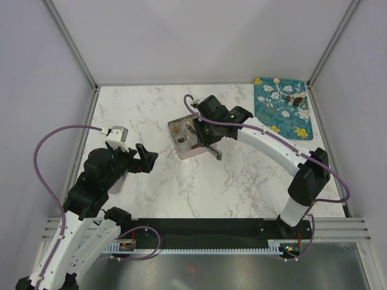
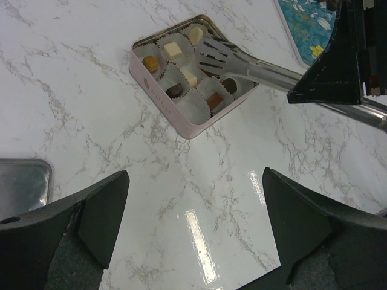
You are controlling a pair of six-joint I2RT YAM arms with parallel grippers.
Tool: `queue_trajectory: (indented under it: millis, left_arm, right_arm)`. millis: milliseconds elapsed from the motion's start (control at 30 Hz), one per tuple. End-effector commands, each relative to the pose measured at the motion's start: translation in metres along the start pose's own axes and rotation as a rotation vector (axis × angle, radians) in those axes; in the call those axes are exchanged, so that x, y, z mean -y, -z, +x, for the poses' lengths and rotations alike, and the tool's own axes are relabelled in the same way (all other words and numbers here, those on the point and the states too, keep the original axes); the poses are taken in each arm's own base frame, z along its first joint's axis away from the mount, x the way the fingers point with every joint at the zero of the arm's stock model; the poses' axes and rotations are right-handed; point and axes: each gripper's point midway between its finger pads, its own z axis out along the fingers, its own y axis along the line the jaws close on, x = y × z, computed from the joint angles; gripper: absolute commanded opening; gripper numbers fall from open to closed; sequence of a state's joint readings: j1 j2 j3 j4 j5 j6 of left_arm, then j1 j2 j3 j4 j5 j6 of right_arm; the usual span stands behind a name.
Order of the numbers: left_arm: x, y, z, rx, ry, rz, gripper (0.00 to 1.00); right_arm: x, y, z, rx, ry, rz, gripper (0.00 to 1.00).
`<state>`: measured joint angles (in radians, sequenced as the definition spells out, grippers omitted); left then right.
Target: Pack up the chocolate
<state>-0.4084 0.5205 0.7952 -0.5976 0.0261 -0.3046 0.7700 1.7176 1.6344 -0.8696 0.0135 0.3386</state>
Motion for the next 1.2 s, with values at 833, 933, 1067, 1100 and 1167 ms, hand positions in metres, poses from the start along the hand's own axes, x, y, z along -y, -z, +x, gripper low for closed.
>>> queue_trajectory:
  millis: [833, 933, 1067, 1100, 1167]
  left_arm:
    - [-0.001, 0.000, -0.005, 0.018, -0.017, -0.008, 1.00]
    - [-0.001, 0.000, -0.005, 0.016, -0.019, -0.008, 1.00]
    - [-0.001, -0.001, -0.005, 0.017, -0.016, -0.010, 1.00]
    - [-0.001, -0.001, -0.005, 0.018, -0.016, -0.008, 1.00]
    - [-0.001, 0.000, -0.005, 0.017, -0.017, -0.007, 1.00]
  right_arm:
    - [-0.022, -0.043, 0.026, -0.038, 0.012, 0.018, 0.42]
    - [-0.023, -0.043, 0.027, -0.039, 0.014, 0.015, 0.43]
    - [-0.025, -0.043, 0.027, -0.036, 0.015, 0.013, 0.44]
    - [-0.026, -0.043, 0.027, -0.036, 0.016, 0.010, 0.44]
    - [-0.027, -0.043, 0.028, -0.036, 0.017, 0.013, 0.45]
